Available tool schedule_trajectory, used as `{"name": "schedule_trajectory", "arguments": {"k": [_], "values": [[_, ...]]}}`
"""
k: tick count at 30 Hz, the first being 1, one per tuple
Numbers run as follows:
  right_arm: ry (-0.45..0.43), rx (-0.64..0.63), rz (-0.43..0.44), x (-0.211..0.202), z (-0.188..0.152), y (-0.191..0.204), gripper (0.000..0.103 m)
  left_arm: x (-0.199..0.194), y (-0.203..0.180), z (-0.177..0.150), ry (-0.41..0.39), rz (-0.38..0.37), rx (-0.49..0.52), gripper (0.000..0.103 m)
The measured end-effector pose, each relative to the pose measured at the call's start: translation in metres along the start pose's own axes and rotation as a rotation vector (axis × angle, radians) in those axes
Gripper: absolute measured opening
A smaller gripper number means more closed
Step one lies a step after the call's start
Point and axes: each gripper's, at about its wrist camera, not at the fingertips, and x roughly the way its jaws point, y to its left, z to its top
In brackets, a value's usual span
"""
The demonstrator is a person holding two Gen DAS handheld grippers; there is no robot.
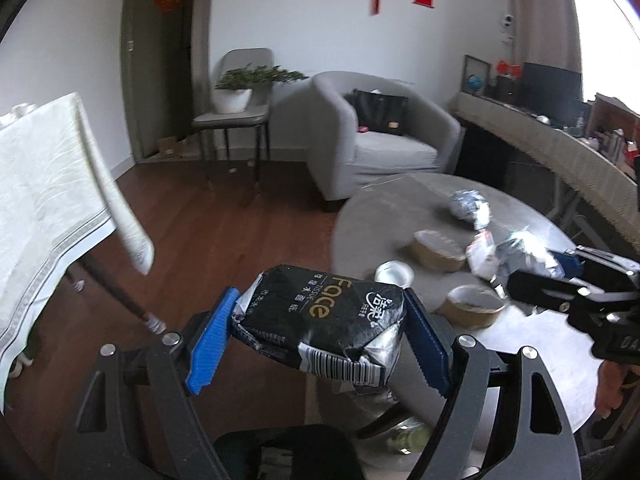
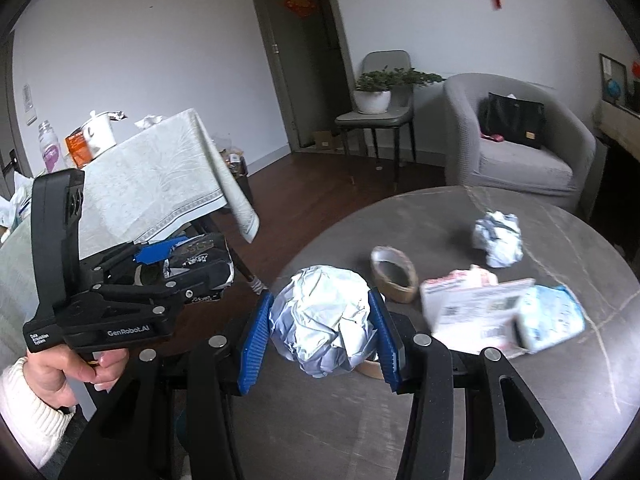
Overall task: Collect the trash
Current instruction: 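Carry the black tissue pack to the teal bin and open the left gripper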
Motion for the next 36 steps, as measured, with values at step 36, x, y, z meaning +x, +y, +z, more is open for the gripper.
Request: {"name": "schedule_trajectory", "arguments": {"k": [36], "values": [[0.163, -0.140, 0.052, 0.070, -0.052, 0.126, 0.048, 0.015, 0.077, -0.141, 0.487, 0.045, -0.024, 0.090]]}}
